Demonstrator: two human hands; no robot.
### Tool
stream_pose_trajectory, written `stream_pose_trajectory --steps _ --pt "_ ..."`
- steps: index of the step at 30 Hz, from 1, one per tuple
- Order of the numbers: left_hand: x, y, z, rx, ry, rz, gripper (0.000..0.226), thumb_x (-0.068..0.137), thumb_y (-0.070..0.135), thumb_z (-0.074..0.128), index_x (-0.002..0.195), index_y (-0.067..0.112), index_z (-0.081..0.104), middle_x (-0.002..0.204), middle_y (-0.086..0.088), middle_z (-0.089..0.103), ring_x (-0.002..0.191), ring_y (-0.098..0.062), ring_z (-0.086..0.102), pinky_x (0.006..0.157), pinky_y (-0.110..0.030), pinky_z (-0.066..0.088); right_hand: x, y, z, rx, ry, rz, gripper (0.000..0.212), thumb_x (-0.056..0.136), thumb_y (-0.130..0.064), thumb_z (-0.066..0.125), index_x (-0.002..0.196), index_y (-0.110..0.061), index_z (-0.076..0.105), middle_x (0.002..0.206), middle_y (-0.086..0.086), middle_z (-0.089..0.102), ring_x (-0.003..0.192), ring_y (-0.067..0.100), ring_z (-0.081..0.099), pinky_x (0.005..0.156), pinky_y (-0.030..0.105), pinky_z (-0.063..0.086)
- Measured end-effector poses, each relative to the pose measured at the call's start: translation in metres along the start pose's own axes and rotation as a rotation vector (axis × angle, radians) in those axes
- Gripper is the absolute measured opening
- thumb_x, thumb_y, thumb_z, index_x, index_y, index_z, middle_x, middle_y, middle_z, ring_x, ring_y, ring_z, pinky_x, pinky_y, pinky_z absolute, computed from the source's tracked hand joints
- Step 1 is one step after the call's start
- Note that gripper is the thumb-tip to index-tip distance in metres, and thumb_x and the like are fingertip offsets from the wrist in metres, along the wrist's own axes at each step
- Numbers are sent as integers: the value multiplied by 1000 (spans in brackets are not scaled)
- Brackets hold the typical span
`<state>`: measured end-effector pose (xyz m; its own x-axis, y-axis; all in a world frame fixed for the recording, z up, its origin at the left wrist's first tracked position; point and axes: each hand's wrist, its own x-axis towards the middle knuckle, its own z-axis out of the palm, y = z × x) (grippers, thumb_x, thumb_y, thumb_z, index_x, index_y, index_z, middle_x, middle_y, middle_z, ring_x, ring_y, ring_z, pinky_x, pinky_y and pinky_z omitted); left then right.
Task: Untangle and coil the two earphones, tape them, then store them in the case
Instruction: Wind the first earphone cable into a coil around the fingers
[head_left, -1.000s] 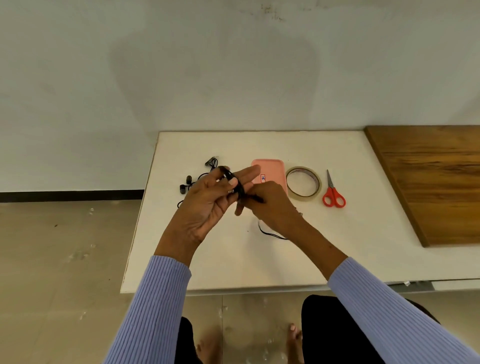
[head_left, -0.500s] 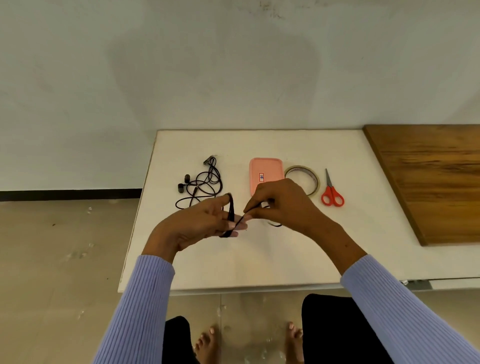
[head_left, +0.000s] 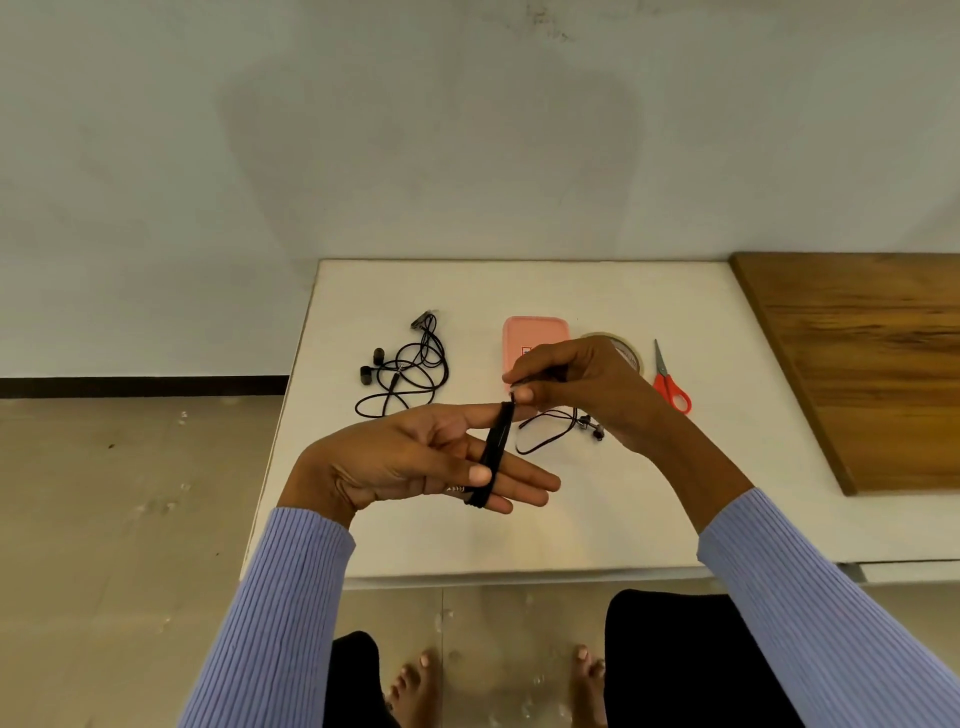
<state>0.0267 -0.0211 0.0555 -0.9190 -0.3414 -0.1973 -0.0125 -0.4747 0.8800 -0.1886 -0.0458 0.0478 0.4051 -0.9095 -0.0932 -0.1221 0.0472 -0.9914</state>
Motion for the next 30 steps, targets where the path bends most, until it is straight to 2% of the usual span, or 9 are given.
stream_pose_trajectory --steps 9,11,13,16,20,22,25,27,30 --pt "-7 3 0 -64 -26 130 64 89 -14 33 144 19 27 130 -22 55 121 -34 54 93 -31 48 1 0 4 218 -14 141 17 73 -17 64 78 -26 78 75 -8 73 72 3 65 67 16 53" --pt "-6 4 0 -155 91 215 60 89 -13 35 142 14 31 130 -24 54 122 -34 53 91 -31 49 3 3 12 245 25 151 15 78 -16 63 82 -23 77 72 -9 71 63 4 57 58 15 47" --pt "-3 5 -2 -260 267 295 53 88 -11 36 138 8 36 128 -25 56 119 -33 56 87 -31 52 5 7 26 228 110 157 23 85 -3 58 85 -20 74 59 -10 60 52 4 44 50 15 35" --pt "4 6 -3 -400 433 385 49 85 -10 38 133 -2 36 122 -27 59 113 -33 61 82 -31 55 5 7 43 131 202 163 32 88 4 50 75 -18 69 53 -4 45 48 7 32 48 19 25" --pt "11 6 -7 -424 604 456 37 90 -10 37 126 -5 39 120 -29 59 111 -32 62 82 -29 55 5 10 56 -50 164 169 20 89 -14 58 77 -13 74 76 23 65 52 11 35 51 25 29" --pt "13 3 -11 -366 700 447 31 93 -8 37 123 -8 43 122 -26 60 111 -29 62 89 -30 54 6 13 60 -172 159 139 19 89 -21 62 79 -11 75 77 11 72 49 7 39 53 25 34" --pt "16 -4 -16 -167 890 342 41 94 -6 41 134 -9 34 121 -19 62 111 -24 63 91 -29 53 6 15 61 -510 140 44 21 89 -24 62 77 -14 75 71 -8 71 52 -2 49 56 13 33" --pt "17 -7 -16 21 997 224 57 93 0 49 141 -7 19 121 -14 64 109 -21 64 91 -29 53 4 14 58 -740 99 9 18 89 -28 60 84 -19 75 75 -9 73 56 -5 50 59 15 38" --pt "18 -11 -16 120 1009 102 67 91 3 55 141 -8 11 122 -12 63 109 -21 64 97 -36 49 2 10 48 -877 47 -13 16 90 -30 59 91 -25 74 80 -11 73 56 -5 48 60 18 40"
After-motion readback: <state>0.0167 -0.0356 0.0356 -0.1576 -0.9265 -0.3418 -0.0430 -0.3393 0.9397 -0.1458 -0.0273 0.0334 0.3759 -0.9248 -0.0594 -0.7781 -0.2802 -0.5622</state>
